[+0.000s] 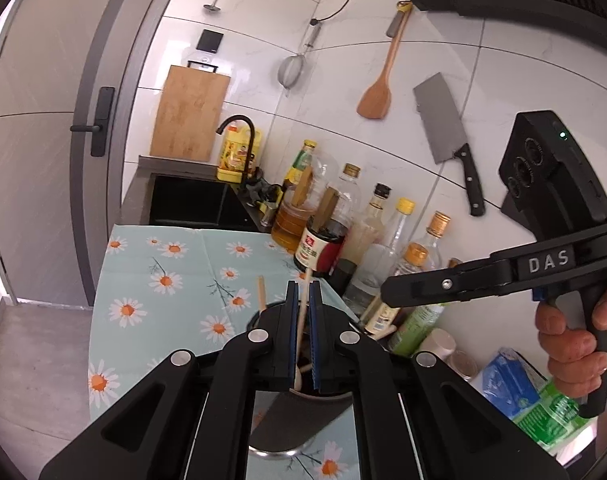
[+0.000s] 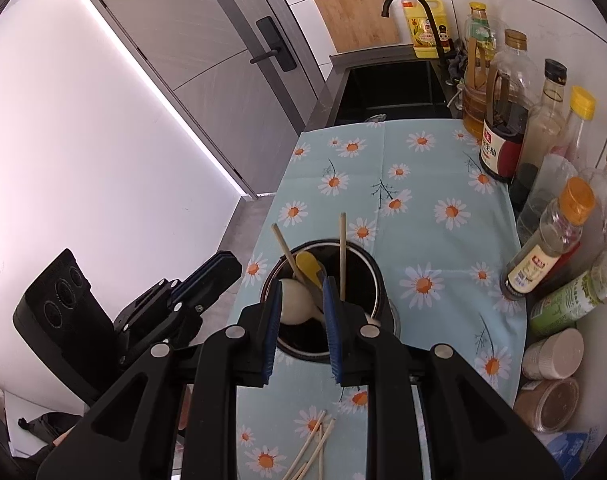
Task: Organize utensils
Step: 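Open both grippers to drop the spoon and chopstick into the holder, then move both grippers back down to the remaining chopsticks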
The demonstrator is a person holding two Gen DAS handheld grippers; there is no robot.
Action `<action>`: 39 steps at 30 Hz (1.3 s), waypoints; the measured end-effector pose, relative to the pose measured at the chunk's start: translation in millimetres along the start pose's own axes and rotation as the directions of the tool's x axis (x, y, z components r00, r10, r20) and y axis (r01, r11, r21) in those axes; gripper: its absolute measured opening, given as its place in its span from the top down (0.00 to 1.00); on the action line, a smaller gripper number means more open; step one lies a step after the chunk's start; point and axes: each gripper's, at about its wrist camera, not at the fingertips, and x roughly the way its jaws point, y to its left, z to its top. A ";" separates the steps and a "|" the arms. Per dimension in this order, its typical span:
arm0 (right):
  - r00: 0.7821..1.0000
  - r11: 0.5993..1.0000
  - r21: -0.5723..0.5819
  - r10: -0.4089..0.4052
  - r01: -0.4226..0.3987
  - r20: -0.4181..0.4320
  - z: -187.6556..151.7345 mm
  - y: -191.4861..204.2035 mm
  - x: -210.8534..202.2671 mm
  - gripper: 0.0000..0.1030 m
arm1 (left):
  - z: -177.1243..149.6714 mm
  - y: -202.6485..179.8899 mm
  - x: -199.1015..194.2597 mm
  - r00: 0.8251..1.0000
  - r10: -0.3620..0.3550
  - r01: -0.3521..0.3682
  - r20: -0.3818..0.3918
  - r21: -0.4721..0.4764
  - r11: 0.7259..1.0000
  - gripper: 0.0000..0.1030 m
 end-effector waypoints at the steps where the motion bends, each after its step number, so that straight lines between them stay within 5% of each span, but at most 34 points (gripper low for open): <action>1: 1.000 1.000 -0.007 0.001 -0.001 0.001 -2.6 2.4 -2.0 0.78 | 0.9 -1.9 -2.9 1.000 -0.002 0.002 -0.005 0.004 1.000 0.95; 6: 1.000 0.999 -0.033 0.007 -0.007 0.019 -17.2 14.6 -16.0 0.78 | 3.0 -14.2 -19.4 1.000 0.012 -0.011 -0.013 0.035 0.999 0.95; 9: 1.000 0.999 -0.045 0.008 -0.007 0.015 -28.3 21.2 -21.4 0.78 | 1.4 -23.6 -33.7 0.999 0.033 -0.033 -0.001 0.066 0.997 0.78; 24: 0.990 0.999 -0.052 0.005 -0.013 -0.140 -111.0 23.5 -4.3 0.74 | -42.8 -25.4 -71.1 0.993 0.043 -0.038 -0.114 0.046 0.998 0.78; 32: 0.967 0.999 0.029 0.029 -0.022 -0.252 -147.7 11.0 33.8 0.74 | -78.0 -13.6 -78.2 0.982 0.054 -0.052 -0.180 0.015 0.999 0.78; 39: 0.921 0.992 0.127 0.032 0.019 -0.389 -182.4 1.0 73.6 0.74 | -110.6 -4.8 -84.7 0.970 0.046 -0.058 -0.238 -0.041 0.997 0.78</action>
